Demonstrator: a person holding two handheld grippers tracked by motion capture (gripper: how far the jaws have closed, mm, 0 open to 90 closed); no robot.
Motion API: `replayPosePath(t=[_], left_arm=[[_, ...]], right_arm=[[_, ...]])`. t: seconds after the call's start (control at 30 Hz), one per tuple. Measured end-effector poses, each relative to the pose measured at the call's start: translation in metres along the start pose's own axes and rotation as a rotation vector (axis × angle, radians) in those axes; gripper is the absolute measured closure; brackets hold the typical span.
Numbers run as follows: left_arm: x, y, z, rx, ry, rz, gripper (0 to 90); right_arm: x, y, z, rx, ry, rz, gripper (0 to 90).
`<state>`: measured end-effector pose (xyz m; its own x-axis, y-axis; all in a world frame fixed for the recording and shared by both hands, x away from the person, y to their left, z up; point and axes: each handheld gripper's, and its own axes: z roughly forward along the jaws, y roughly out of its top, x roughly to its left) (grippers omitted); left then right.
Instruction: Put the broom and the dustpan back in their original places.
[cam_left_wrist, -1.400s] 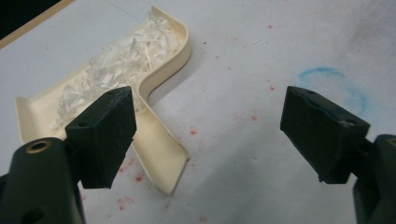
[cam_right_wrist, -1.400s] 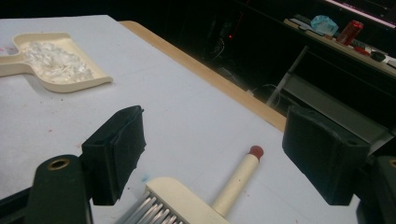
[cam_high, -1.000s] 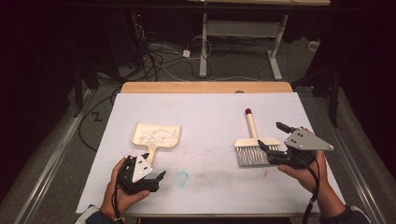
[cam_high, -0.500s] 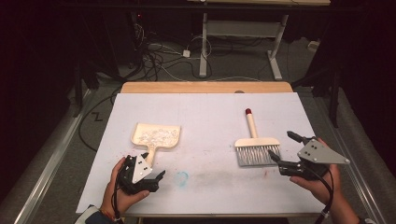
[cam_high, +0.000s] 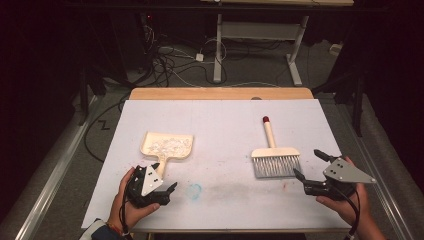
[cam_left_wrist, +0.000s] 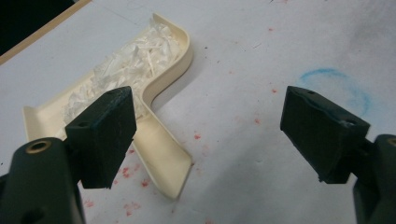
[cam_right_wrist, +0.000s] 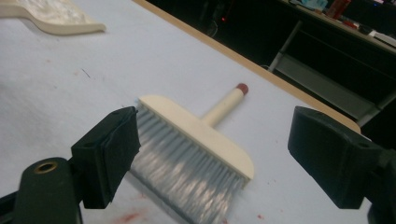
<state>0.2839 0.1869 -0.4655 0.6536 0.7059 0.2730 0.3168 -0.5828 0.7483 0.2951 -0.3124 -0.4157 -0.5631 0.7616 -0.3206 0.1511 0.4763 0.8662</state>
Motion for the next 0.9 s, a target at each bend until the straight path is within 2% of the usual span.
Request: replayPosePath(t=[0.13,0.27,0.33,0.4,0.43,0.6,0.7,0.8,0.9], left_arm=[[-0.001,0.0,0.0,-0.003,-0.001,0.005,17.5],[-0.001,0.0,-0.001,-0.011,0.0,0.008,17.6],[-0.001,0.0,-0.001,-0.011,0.003,0.004,17.5],[-0.001,0.001,0.0,-0.012,0.002,-0.003,17.5],[-0.001,0.001,0.0,-0.011,0.002,0.0,17.6],[-0.003,0.003,0.0,-0.008,0.006,0.012,17.6],[-0.004,0.003,0.0,-0.014,0.015,0.013,17.5],[-0.003,0.002,0.0,-0.008,0.008,0.013,17.5],[-0.005,0.002,-0.001,-0.01,0.007,0.023,17.6]], right_arm=[[-0.001,-0.014,0.003,0.028,0.009,0.032,17.0],[0.005,-0.026,0.003,0.058,0.001,0.037,17.0],[0.009,-0.03,0.003,0.084,0.027,0.062,17.0],[0.014,-0.031,0.003,0.093,0.015,0.039,17.1],[0.015,-0.031,0.004,0.095,0.015,0.028,17.1],[0.015,-0.03,0.002,0.083,0.024,0.031,17.0],[0.014,-0.029,0.0,0.075,0.016,0.028,17.0],[0.015,-0.026,-0.001,0.055,0.009,0.026,17.1],[0.017,-0.025,-0.002,0.058,0.0,0.021,17.1]])
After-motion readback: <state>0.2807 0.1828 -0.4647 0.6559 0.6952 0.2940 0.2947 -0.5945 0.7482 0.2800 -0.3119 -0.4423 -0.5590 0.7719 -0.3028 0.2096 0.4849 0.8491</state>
